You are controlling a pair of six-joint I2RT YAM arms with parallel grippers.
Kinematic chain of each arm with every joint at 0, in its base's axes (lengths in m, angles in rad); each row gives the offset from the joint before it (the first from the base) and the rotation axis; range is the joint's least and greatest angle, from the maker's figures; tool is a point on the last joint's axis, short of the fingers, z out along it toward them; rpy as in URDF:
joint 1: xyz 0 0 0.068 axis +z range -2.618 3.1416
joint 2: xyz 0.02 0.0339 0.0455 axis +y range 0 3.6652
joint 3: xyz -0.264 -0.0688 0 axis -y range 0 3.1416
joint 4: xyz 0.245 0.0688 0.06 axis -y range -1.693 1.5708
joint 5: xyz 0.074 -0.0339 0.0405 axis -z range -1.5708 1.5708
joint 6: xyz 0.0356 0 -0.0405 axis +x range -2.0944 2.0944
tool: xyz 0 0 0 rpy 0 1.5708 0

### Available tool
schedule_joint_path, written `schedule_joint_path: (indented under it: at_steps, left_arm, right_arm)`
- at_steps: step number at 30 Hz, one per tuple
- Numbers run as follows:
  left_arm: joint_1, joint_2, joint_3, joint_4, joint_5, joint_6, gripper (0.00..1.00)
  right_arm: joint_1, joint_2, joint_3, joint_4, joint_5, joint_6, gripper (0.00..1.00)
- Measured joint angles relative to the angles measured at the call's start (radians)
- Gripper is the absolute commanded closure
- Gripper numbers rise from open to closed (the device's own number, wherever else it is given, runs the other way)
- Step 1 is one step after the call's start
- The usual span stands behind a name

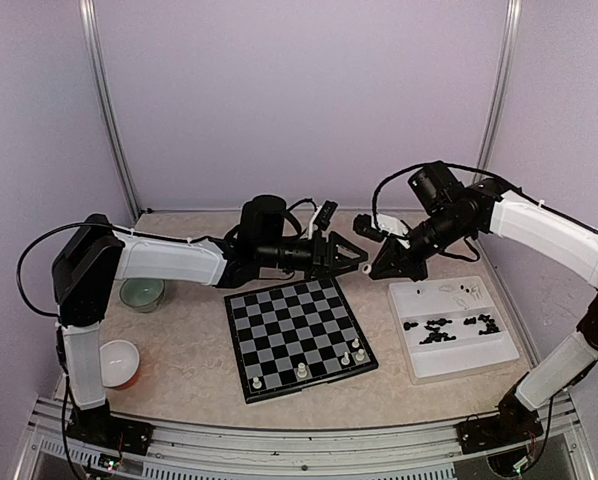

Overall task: Set up the chess pieces on the board
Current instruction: Pass from the right arm to the left, then pass from the left arm to the right

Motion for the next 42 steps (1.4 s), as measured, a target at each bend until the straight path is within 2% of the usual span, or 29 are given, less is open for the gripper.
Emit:
schedule_joint_path:
  at_steps: [12,21,25,29,31,34,38,42]
  left_arm:
    - [-0.004,0.044,0.007,0.033,0.047,-0.054,0.56]
    - [-0.01,0.067,0.032,0.04,0.085,-0.062,0.8]
    - [-0.01,0.072,0.032,0.054,0.095,-0.072,0.83]
    - [-0.007,0.074,0.029,0.076,0.115,-0.074,0.84]
    - [-0.006,0.069,0.016,0.101,0.111,-0.066,0.84]
    - [-0.005,0.045,-0.028,0.111,0.085,-0.026,0.84]
    - [-0.009,0.0,-0.074,0.135,0.04,0.032,0.84]
    - [-0.017,-0.024,-0.079,0.187,-0.005,0.064,0.84]
  right_arm:
    - [0.027,0.024,0.036,-0.015,0.068,0.0,0.92]
    - [0.04,0.04,0.043,-0.023,0.095,0.0,0.89]
    - [0.04,0.04,0.043,-0.025,0.103,0.005,0.73]
    - [0.027,0.033,0.043,-0.014,0.107,0.02,0.46]
    - [-0.009,0.014,0.042,0.002,0.06,0.04,0.39]
    - [-0.138,-0.028,0.042,0.052,-0.074,0.128,0.39]
    - [-0.356,-0.046,0.0,0.205,-0.354,0.327,0.4]
    - [-0.379,-0.018,-0.1,0.315,-0.583,0.509,0.37]
